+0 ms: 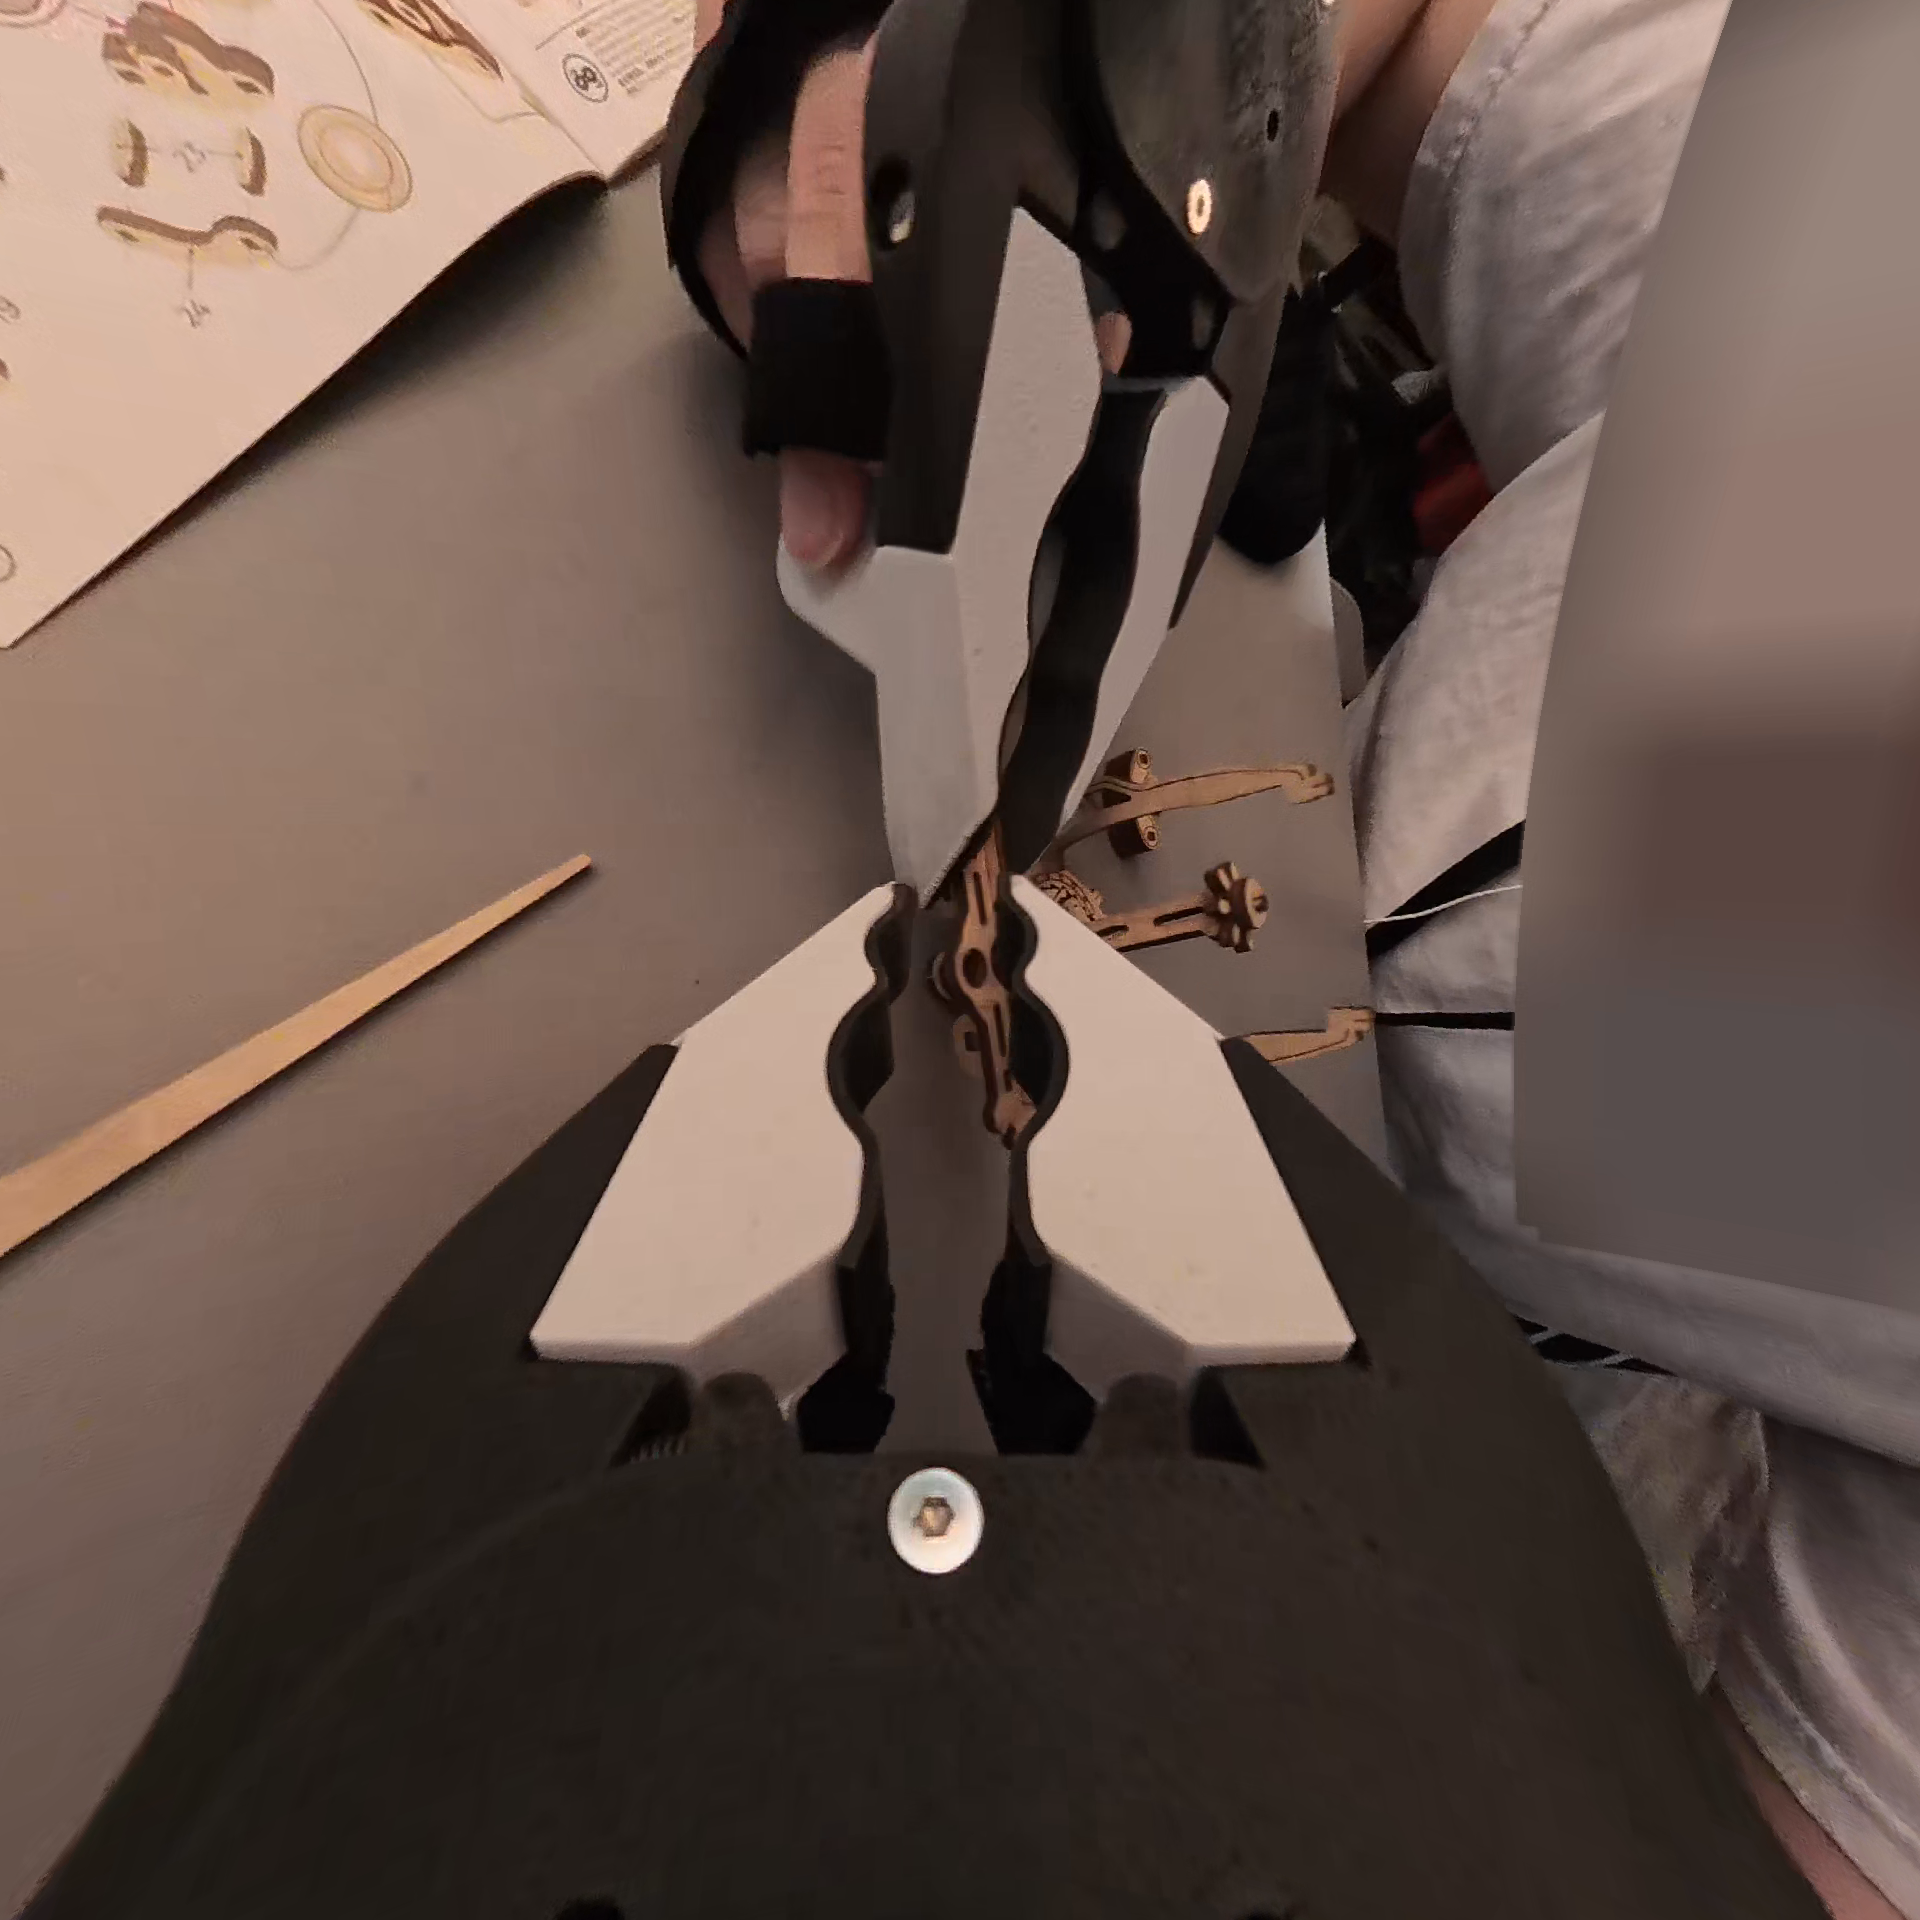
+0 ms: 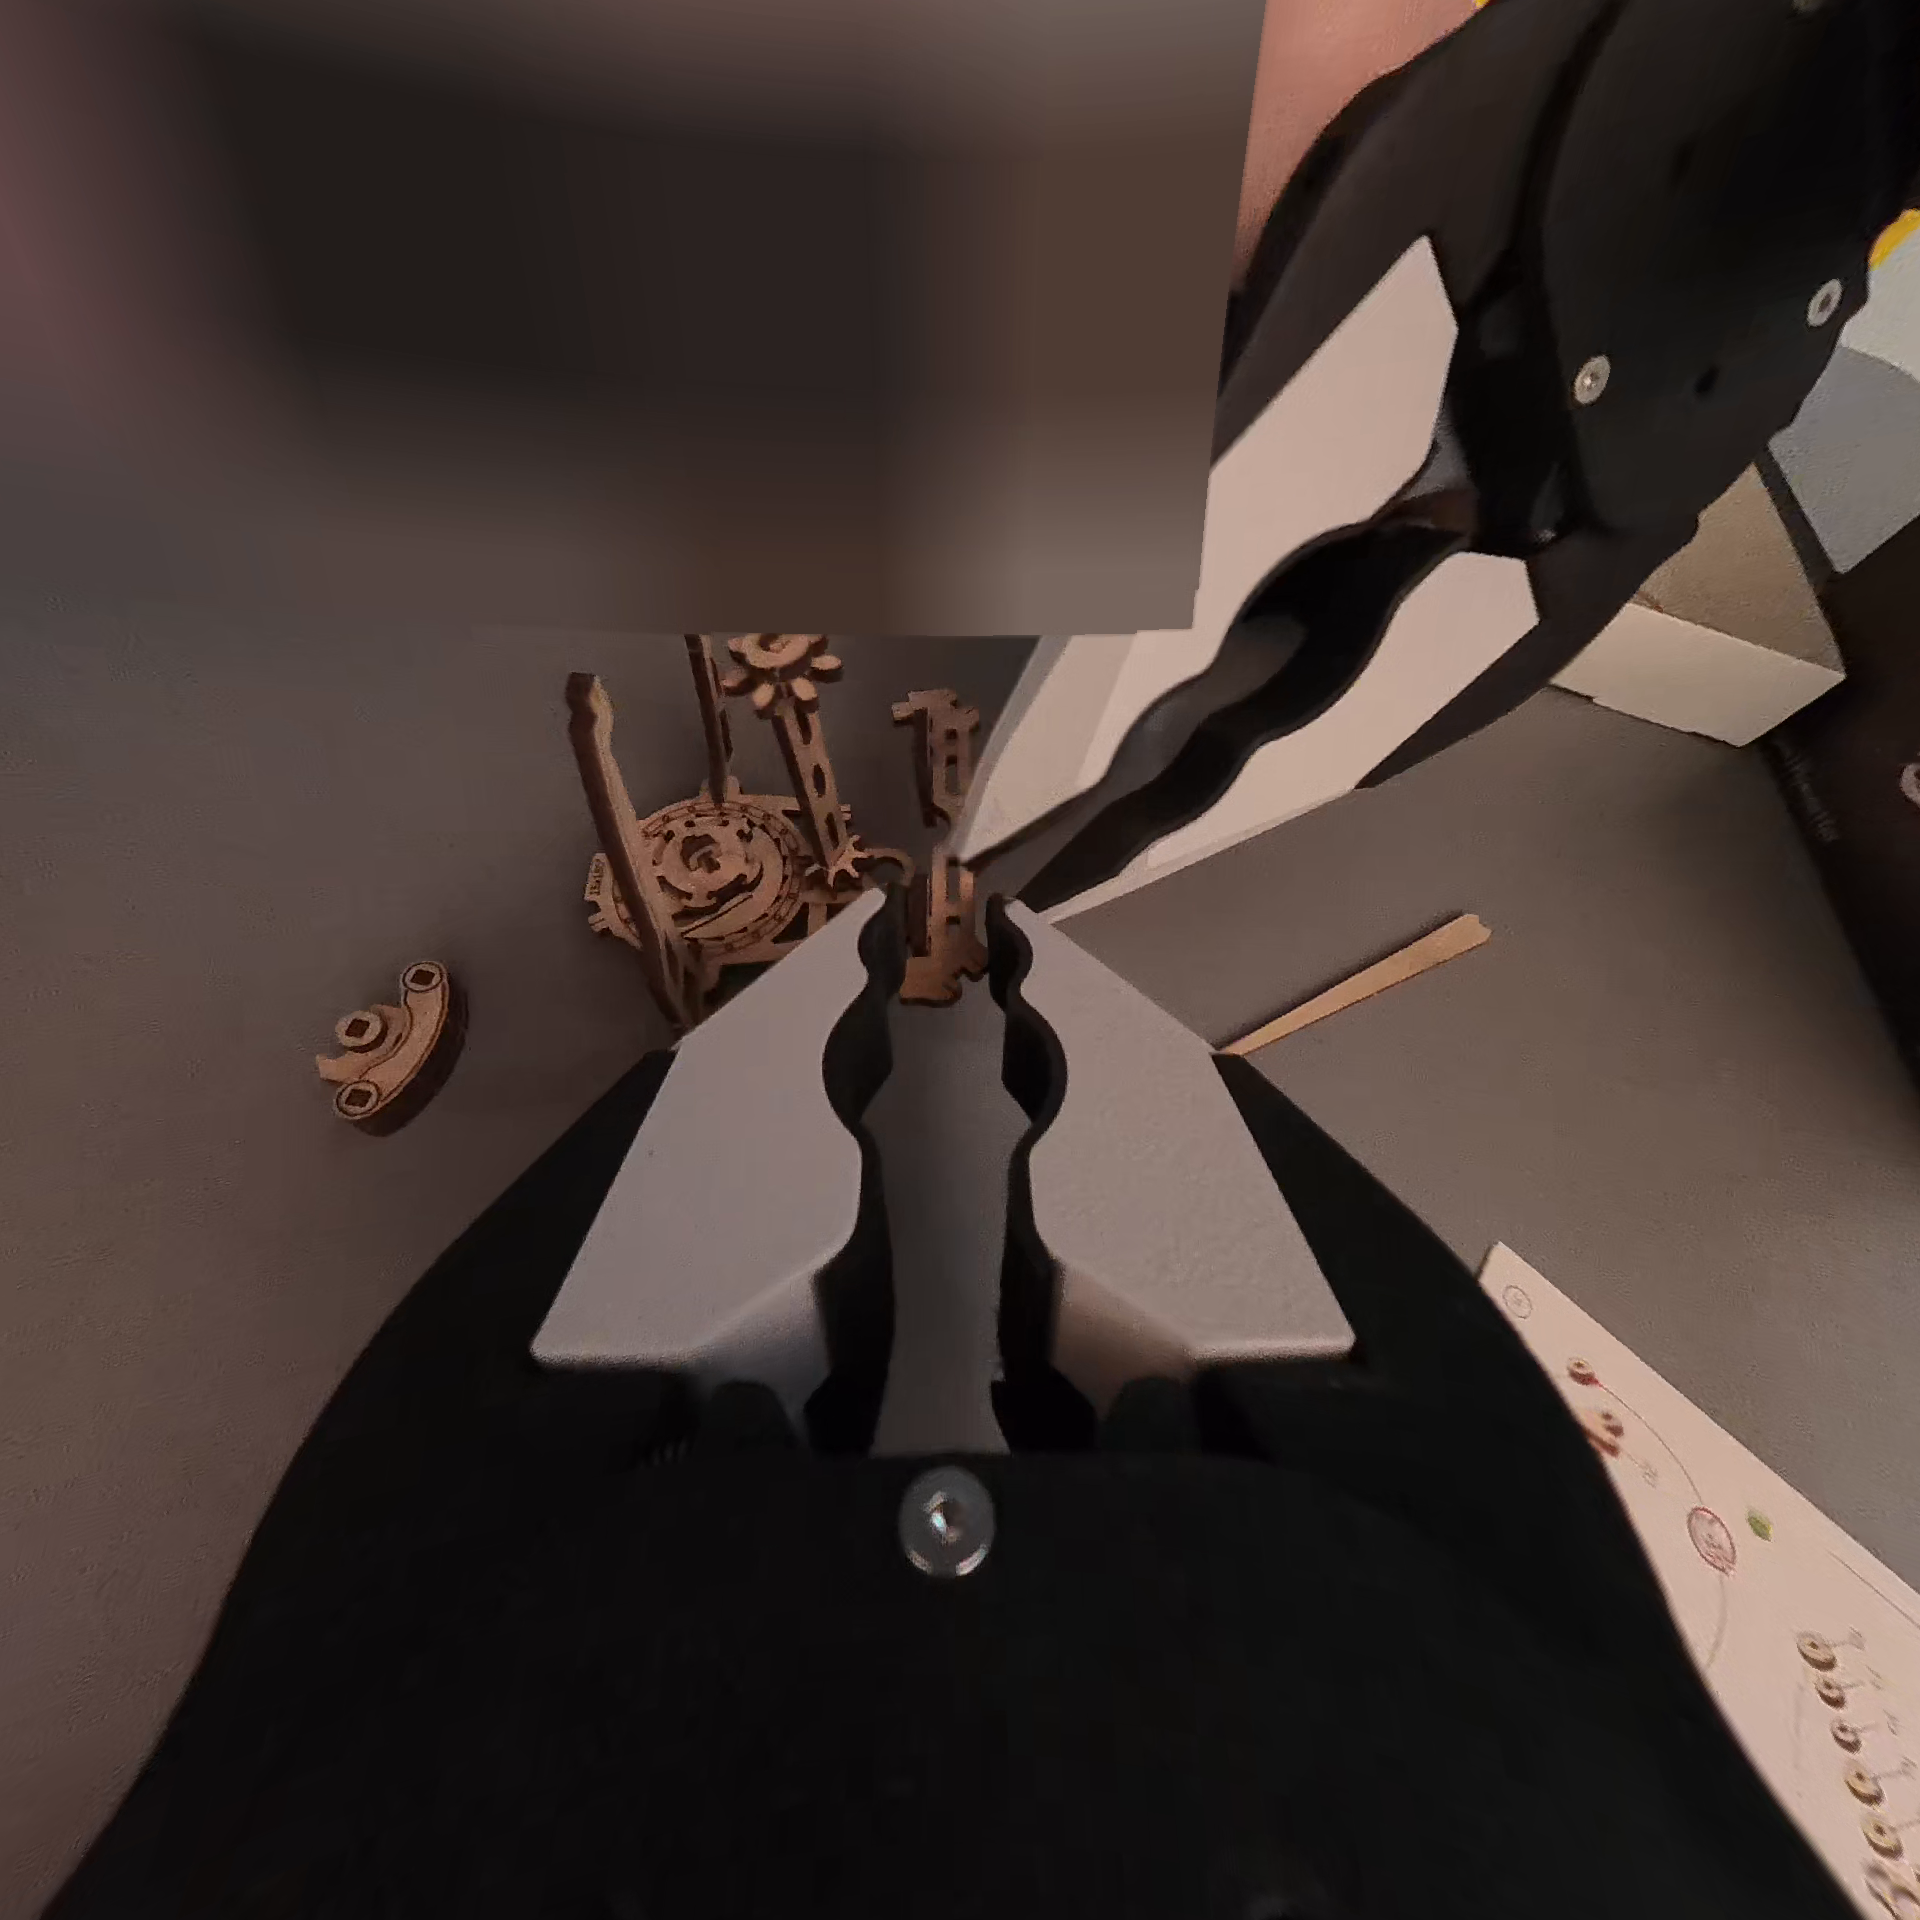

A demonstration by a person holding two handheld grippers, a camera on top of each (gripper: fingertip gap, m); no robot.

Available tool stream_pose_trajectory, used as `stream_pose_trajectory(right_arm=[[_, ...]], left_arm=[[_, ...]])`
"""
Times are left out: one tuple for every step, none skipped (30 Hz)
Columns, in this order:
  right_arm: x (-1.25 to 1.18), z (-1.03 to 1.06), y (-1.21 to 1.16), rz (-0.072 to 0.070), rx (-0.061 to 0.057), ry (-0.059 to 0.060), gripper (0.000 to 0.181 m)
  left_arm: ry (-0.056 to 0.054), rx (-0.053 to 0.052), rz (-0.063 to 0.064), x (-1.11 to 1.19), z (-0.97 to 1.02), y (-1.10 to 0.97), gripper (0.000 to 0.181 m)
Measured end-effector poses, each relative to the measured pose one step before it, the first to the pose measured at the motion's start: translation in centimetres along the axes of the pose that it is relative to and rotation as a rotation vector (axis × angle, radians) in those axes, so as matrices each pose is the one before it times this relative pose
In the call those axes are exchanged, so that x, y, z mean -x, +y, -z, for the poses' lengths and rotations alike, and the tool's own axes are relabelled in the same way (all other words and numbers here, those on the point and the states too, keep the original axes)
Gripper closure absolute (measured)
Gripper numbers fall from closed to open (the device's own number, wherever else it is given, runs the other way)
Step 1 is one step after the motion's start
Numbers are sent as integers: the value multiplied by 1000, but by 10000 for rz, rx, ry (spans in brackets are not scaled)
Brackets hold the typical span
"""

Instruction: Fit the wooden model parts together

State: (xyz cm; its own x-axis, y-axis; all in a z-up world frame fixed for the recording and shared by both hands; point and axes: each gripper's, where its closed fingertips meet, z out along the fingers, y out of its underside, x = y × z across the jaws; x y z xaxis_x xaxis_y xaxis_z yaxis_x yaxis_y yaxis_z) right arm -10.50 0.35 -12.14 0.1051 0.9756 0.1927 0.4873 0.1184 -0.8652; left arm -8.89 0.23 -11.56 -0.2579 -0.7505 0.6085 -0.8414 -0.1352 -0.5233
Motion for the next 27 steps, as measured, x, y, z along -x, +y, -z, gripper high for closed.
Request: stream_pose_trajectory(right_arm=[[-88,28,56,55,34,87,168],[-84,80,-16,28,-40,64,168],[-191,108,-9,-24,-34,104,168],[-41,102,-33,-28,-36,-19,168],[-73,57,-3,-20,-35,17,168],[-159,50,-82,0,-79,86,168],[19,14,8,29,-2,-37,168],[33,-22,42,10,31,-22,167],[-116,-29,54,-18,23,94,167],[-198,-32,70,-84,25,144,166],[-336,22,-31,-249,-54,187,165],[-333,80,-192,-517,-172,89,156],[-174,110,-157,-706,-148,-120,147],[-72,137,-73,-660,-109,-227,145],[-3,210,-236,-407,-241,-241,147],[-124,302,-393,-49,-332,-61,150],[-143,321,-465,299,-292,82,150],[212,251,-492,558,-197,-27,150],[314,155,-462,707,-107,0,154],[316,35,-188,732,87,12,156],[123,-39,-75,546,173,112,159],[-2,-88,-102,353,91,142,164],[-27,-123,-10,94,81,62,165],[-31,-65,2,-149,51,-31,165],[-78,14,-62,-304,-26,-58,165],[-22,50,-63,-407,-72,-145,165],[-136,115,-149,-488,-171,-97,166]], left_arm=[[42,36,90,132,-14,90,169],[106,115,100,48,-60,200,169],[149,42,53,-71,-66,162,170],[121,49,111,-35,-72,151,171],[125,-49,84,-41,-39,-46,172],[144,-96,-7,-103,-48,-140,174],[122,-34,-12,-85,-59,-52,176],[67,53,45,1,-57,79,176],[-6,11,33,73,-4,25,176],[-11,-72,1,17,60,-41,178],[-54,-223,-24,20,162,-231,181],[-126,-210,-49,68,200,-175,181],[52,-107,-58,-252,190,0,181],[54,-142,-49,-290,209,-51,181],[-58,-166,8,-102,239,-82,181],[19,-77,45,-158,214,44,181],[138,-56,102,-257,135,70,181],[108,-162,206,-112,119,-87,181],[205,-131,298,-158,79,-37,181],[330,-111,261,-328,38,-32,181],[264,-116,253,-226,26,-46,181],[185,-163,265,-94,44,-153,181],[319,-144,181,-302,36,-161,181],[157,4,133,-73,12,40,181],[6,-30,78,152,24,-28,181],[192,-38,83,-165,9,-61,181],[169,-90,71,-134,46,-160,181]])
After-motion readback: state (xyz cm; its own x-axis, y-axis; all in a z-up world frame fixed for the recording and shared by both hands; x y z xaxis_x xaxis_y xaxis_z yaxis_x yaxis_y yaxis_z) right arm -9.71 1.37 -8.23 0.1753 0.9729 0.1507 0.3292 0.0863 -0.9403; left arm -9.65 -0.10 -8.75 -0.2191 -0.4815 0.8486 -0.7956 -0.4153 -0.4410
